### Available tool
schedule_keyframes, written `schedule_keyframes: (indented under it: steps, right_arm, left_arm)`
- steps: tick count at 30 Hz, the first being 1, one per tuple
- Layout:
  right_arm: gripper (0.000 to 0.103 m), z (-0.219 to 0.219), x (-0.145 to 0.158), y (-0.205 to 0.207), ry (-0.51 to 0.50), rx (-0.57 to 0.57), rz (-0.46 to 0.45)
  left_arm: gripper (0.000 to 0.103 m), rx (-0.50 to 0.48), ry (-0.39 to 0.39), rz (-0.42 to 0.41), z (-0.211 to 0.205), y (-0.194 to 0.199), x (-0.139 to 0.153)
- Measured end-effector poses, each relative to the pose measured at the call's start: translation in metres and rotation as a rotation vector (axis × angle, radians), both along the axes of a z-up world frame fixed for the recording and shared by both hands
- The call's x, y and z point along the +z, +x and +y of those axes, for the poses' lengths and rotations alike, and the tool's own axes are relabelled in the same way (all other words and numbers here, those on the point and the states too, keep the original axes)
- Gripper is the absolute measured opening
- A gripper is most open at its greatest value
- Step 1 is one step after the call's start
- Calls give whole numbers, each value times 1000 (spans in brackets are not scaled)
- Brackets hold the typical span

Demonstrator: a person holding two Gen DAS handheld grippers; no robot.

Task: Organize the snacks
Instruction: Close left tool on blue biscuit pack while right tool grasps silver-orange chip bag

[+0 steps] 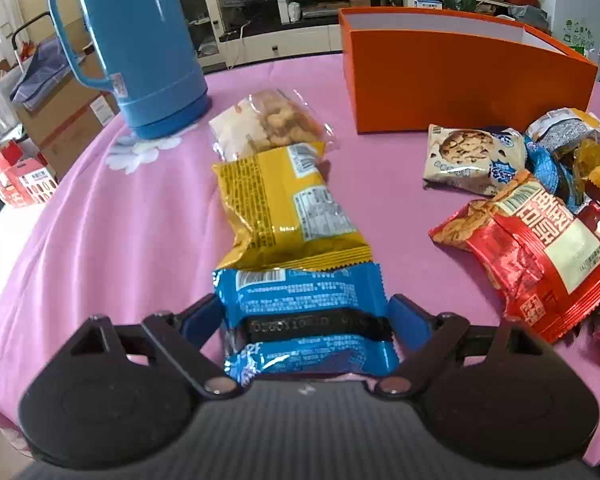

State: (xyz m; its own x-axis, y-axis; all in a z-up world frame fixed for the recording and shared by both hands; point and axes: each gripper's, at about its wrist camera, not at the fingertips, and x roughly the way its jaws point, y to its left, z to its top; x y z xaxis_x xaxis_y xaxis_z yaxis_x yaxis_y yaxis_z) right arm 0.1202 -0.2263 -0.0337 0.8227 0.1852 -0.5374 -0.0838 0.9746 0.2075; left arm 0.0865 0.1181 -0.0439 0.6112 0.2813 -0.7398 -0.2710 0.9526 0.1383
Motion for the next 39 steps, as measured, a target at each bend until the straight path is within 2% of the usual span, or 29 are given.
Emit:
schedule_keyframes:
  steps: [2,6,9,11,16,21,25,29,32,35,37,39]
  right_arm:
    - [94,-4,3,-6,3,21,30]
    - [94,-8,6,-15,-58,59,78]
    - [94,-10,13,-7,-143,61,65]
    - [94,-9,12,5,-194,63,91]
    - [94,-7,-5,28,-88,94,198]
    - [94,-3,-11,28,-68,68,195]
    - [94,-5,-9,29,33,81,212]
    - [94,5,-10,30,-49,90,209]
    - [94,5,-8,18,-9,126,267]
    - [94,14,-3,-7,59,248,307]
    - [94,27,4,-25,28,320,301]
    - [94,36,17,-38,-56,324,233]
  left_arm:
    - [90,-4,-1,-7,0,-1,-2]
    - [90,-5,-12,-1,0,2,-2]
    - [90,-6,-9,-2,0,2,-2]
    - [90,-6,-3,-5,-2,2,-3]
    - [91,-7,-6,1,-2,3,-2]
    - [91,-4,-31,2,1,5,-2]
    - [91,-15,-36,-1,-1,4,-3]
    - [91,-20,-38,3,0,3,-3]
    - [91,-20,-46,-3,0,3,-3]
    - [91,-21,-45,-1,0,4,-3]
    - [91,-28,-45,1,-1,2,-3]
    - [91,-37,-46,-2,-1,-1,-2]
